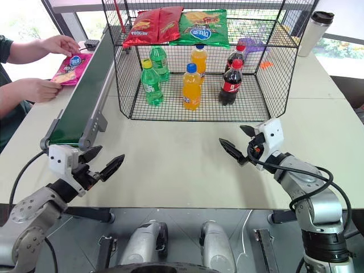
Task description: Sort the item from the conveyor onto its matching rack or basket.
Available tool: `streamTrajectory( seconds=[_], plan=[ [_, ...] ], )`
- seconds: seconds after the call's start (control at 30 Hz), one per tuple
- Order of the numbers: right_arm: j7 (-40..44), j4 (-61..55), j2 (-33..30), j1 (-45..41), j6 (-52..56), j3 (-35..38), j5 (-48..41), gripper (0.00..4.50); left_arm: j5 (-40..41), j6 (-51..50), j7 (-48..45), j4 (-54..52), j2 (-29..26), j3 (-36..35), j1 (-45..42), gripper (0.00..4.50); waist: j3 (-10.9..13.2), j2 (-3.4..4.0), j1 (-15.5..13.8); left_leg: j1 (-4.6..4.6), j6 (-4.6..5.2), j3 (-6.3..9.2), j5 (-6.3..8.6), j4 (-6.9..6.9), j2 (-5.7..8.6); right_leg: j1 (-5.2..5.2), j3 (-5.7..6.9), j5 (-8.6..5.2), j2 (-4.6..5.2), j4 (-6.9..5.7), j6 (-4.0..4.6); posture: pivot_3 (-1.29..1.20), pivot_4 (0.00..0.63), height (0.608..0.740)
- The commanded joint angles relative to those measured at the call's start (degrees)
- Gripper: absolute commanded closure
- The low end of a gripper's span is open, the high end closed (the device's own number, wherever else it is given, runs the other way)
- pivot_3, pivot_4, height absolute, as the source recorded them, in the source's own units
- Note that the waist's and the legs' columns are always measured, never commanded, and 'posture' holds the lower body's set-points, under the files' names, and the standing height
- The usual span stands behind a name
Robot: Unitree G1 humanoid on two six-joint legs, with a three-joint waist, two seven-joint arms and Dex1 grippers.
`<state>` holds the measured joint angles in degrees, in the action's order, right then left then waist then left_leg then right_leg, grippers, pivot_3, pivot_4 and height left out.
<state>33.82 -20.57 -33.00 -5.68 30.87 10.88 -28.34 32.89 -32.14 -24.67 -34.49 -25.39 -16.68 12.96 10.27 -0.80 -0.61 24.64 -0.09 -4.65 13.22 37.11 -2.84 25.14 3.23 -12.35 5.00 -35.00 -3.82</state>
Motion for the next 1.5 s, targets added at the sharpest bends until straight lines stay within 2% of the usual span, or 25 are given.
streamTrajectory(
  seconds=[0.03,0.3,0.83,1.5],
  plan=[
    [-0.2,-0.4,0.4,-0.7,-1.8,0.2,0.7,0.03,-0.7,1.6,0.5,-0.7,0.3,0.2,-0.6,0.0,0.0,0.0,0.0,0.0,0.0,0.0,0.0,0.0,0.0,0.0,0.0,0.0,0.0,0.0,0.0,0.0,0.15,0.74],
    [-0.4,0.9,0.6,-2.3,-2.7,-0.3,1.4,0.03,-0.8,1.5,0.6,-1.0,0.3,0.6,-1.5,0.0,0.0,0.0,0.0,0.0,0.05,0.0,-0.03,0.02,0.01,0.0,0.0,0.0,-0.01,-0.06,0.0,0.0,0.15,0.74],
    [-1.4,-0.2,1.4,-0.3,-3.3,-0.1,1.9,0.03,-1.3,0.6,1.0,0.5,-0.8,1.3,-5.4,0.0,0.0,0.0,0.0,-0.01,0.09,0.01,-0.05,0.04,0.06,-0.01,0.01,0.01,-0.06,-0.11,-0.01,0.0,0.15,0.74],
    [-0.5,3.6,1.5,-2.4,-4.5,-1.3,3.3,0.03,-2.2,-1.6,5.7,-3.0,-1.2,1.7,-6.2,0.0,0.0,0.0,0.0,-0.02,0.1,0.02,-0.06,0.08,0.07,-0.04,0.01,0.01,-0.08,-0.15,-0.01,0.0,0.15,0.74]
  ],
)
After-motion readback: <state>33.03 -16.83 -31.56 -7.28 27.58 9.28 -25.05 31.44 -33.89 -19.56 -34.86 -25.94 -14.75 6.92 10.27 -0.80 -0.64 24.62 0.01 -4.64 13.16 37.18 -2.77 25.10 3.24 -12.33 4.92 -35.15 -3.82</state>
